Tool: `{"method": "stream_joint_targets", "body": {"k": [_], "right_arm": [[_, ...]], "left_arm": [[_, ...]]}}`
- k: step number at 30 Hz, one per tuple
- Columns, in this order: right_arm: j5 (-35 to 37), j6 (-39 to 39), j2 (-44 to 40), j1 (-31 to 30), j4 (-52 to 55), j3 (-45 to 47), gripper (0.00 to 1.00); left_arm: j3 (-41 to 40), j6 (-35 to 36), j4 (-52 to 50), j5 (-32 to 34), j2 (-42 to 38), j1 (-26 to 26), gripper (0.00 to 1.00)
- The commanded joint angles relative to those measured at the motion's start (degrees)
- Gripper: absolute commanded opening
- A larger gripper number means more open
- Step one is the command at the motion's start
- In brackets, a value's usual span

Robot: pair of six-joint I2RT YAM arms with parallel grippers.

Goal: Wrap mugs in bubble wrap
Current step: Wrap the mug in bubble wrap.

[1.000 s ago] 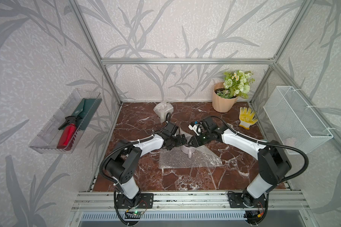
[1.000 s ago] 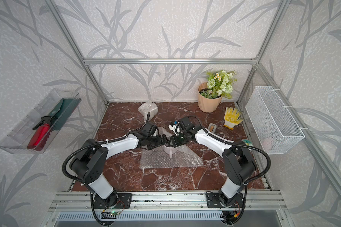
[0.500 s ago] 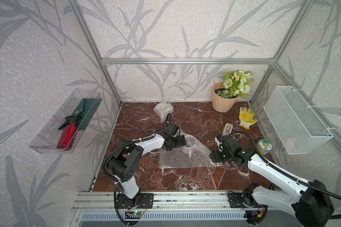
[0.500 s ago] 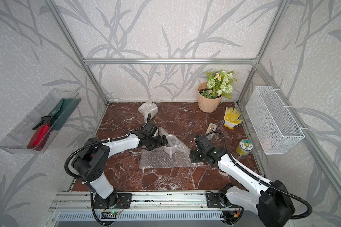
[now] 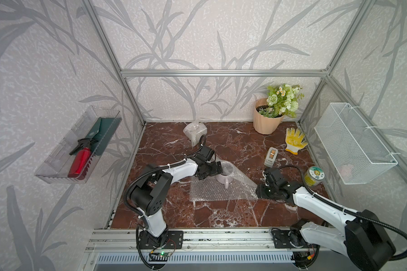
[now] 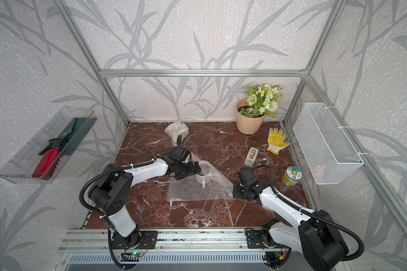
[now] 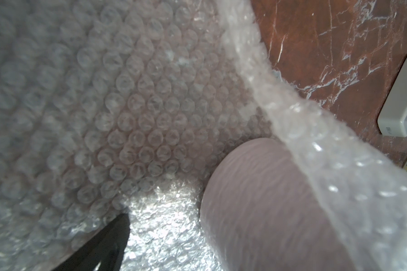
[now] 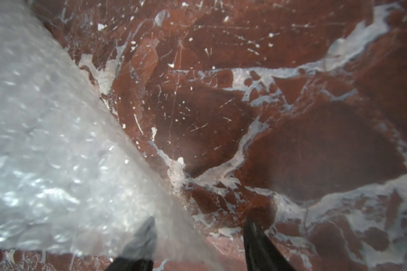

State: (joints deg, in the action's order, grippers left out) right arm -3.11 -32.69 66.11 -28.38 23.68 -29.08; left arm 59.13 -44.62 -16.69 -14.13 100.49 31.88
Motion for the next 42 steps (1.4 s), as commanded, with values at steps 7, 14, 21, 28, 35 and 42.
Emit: {"method": "stream_joint_targets", "body": {"k": [7,14,21,28,35,42], "right_arm": [[-8.0,0.0,-4.1,0.5,0.8,-2.0,0.13],[-20.1,3.4,-6.7,0.5,0.6,-9.0,0.08],[-28.7,1.1,-0.6,0.5,-9.5,-14.2,0.07],[-33.2,-5.5,10.7,0.4,-24.6,-20.0,0.07],[-34.0,-6.3,22.5,-2.1,-28.5,-27.2,0.05],[-29.0,-5.3,29.7,-3.7,-25.4,-30.4,0.02]], "left_arm": [[1.2,-0.1,-2.5,1.0,1.9,0.2,0.99],[1.3,0.0,-2.8,1.1,2.8,0.2,0.99],[1.1,0.3,-3.7,1.5,3.1,0.4,0.99],[1.0,0.4,-4.1,1.5,3.8,0.5,0.99],[1.1,0.6,-4.2,1.5,4.2,0.7,0.99],[0.8,0.7,-3.7,1.3,4.2,0.7,0.99]]}}
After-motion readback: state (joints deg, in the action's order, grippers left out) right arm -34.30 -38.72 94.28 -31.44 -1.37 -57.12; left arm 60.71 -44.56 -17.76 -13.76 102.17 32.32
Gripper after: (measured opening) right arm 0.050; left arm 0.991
